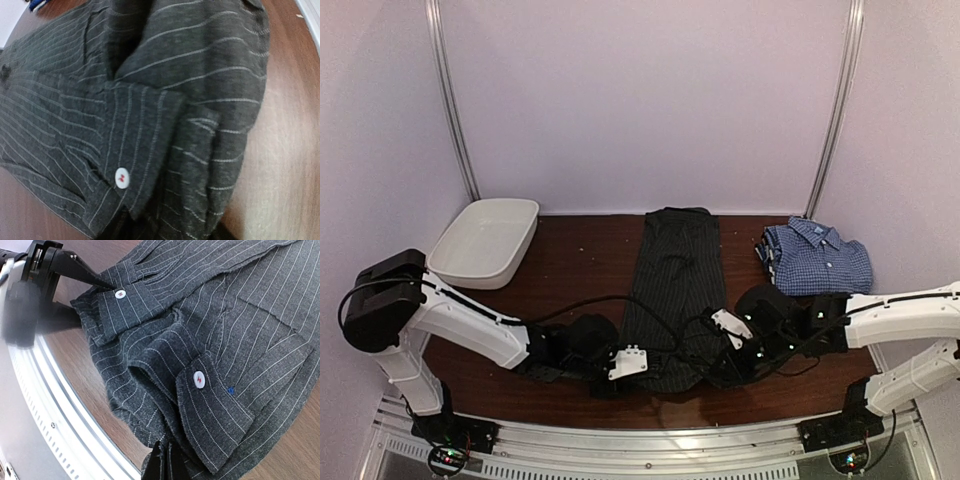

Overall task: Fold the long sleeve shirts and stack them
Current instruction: Move the rectangle-folded shirt to the center of the board, then pick up the rectangle-folded shirt from the center of the board.

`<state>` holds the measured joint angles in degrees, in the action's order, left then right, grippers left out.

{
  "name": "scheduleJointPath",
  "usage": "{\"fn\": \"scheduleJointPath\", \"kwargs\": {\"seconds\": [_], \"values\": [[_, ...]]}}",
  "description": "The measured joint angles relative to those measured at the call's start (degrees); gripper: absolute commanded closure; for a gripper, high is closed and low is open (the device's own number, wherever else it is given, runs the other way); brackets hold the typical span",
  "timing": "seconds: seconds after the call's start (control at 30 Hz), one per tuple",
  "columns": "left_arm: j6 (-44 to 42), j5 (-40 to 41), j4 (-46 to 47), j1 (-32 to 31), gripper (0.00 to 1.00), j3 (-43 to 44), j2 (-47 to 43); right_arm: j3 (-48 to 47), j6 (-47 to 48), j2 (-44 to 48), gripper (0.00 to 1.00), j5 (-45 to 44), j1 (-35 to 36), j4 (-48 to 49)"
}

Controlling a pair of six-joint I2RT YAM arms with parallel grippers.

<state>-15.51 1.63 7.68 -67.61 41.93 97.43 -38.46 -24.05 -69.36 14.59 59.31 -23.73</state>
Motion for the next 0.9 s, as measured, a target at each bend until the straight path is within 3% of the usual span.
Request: {"fn": "scheduleJointPath", "kwargs": {"seconds": [0.07,0.13,0.33,0.63,0.77,0.9], "values": [[0.0,0.6,-0.6,0.0,0.93,0.0,0.1,0.5,-0.3,-0.2,1.00,0.4,0.0,0.5],[0.7,0.5,-1.6,0.0,1.00,0.0,0.1,0.9,-0.4,-0.4,1.00,0.7,0.0,0.6],[5.5,-3.0,-5.9,-0.4,1.00,1.3,-1.0,2.9,-1.8,-0.4,1.00,2.7,0.4,2.2],[16.2,-14.1,-16.8,-8.5,1.00,4.2,-6.4,9.6,-7.8,8.4,1.00,8.0,5.9,5.1],[19.4,-21.1,-21.5,-8.0,1.00,5.8,-10.7,8.8,-8.7,13.4,1.00,8.5,5.8,3.6],[19.7,-27.7,-23.4,-3.5,1.00,9.2,-12.7,2.3,-6.6,11.4,1.00,8.6,3.3,-0.6]]}}
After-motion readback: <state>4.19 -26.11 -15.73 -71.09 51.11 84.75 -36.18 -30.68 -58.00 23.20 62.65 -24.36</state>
